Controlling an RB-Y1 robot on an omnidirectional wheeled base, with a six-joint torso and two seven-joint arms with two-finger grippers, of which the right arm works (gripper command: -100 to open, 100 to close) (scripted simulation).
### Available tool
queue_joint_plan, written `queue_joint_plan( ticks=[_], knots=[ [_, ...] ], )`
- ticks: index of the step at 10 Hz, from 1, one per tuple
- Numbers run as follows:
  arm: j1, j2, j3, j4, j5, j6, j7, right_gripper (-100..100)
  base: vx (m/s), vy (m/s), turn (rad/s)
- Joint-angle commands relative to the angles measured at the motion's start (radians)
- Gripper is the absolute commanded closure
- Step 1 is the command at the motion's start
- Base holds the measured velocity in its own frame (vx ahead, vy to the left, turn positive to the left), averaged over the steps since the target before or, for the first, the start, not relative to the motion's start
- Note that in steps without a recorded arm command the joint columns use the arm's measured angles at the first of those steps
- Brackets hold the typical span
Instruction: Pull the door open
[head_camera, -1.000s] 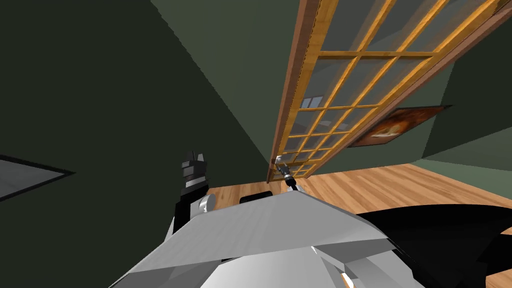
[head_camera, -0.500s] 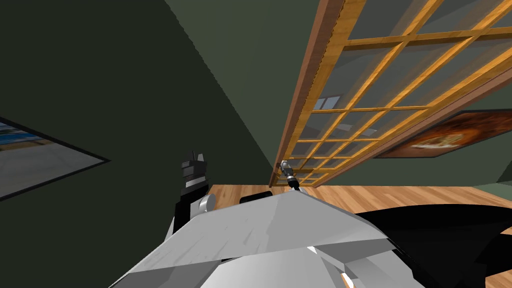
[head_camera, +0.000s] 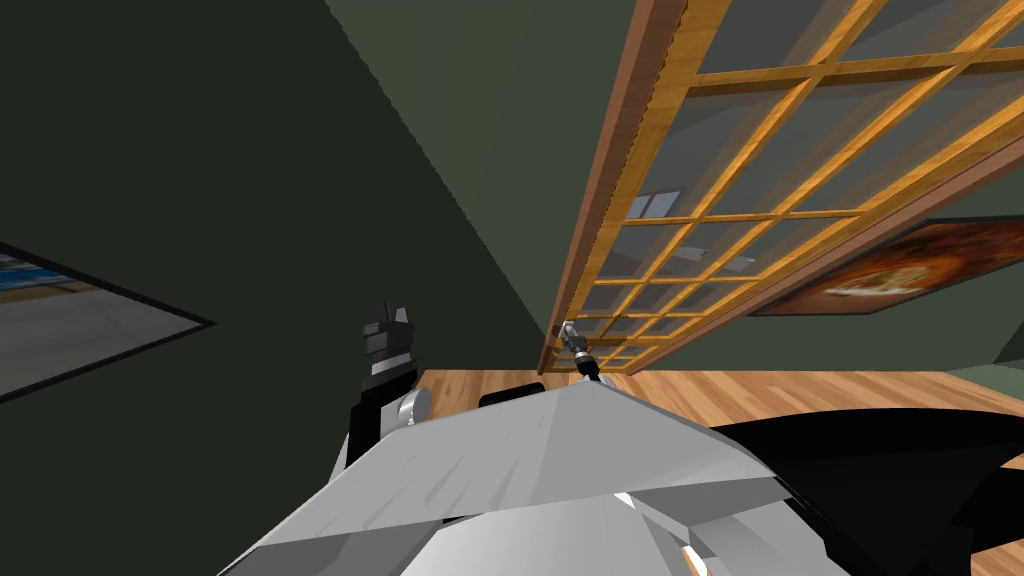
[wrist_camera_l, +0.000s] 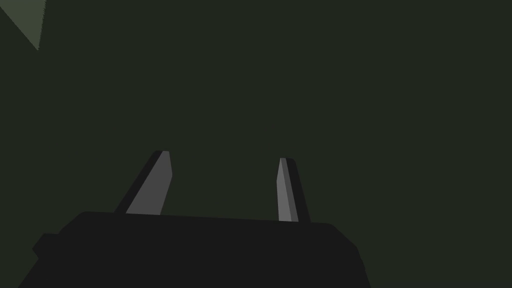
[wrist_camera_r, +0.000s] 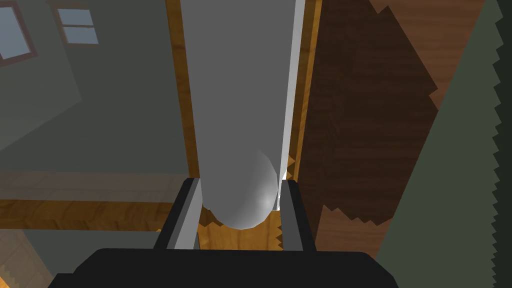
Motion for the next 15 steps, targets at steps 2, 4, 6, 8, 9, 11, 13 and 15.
queue_joint_plan(
  ticks=[2, 4, 6, 8, 9, 11, 13, 15],
  knots=[
    [-0.002, 0.002, 0.003, 0.001, 0.001, 0.002, 0.0, 100, 0.0, 0.0, 0.0],
    [0.0, -0.001, 0.006, 0.0, -0.015, 0.001, -0.04, 100, -0.035, -0.01, 0.036],
    [0.0, -0.003, 0.016, 0.0, -0.037, 0.002, -0.097, 100, -0.048, -0.014, 0.061],
    [0.0, -0.004, 0.023, -0.001, -0.055, 0.003, -0.145, 100, -0.043, -0.014, 0.054],
    [0.0, -0.005, 0.028, -0.001, -0.065, 0.004, -0.172, 100, -0.054, -0.013, 0.048],
    [0.0, -0.006, 0.033, -0.001, -0.079, 0.004, -0.207, 100, -0.045, -0.01, 0.046],
    [0.0, -0.008, 0.044, -0.001, -0.105, 0.006, -0.269, 100, -0.046, -0.012, 0.049],
    [0.0, -0.009, 0.05, -0.001, -0.118, 0.006, -0.313, 100, -0.036, -0.009, 0.042]
  ],
)
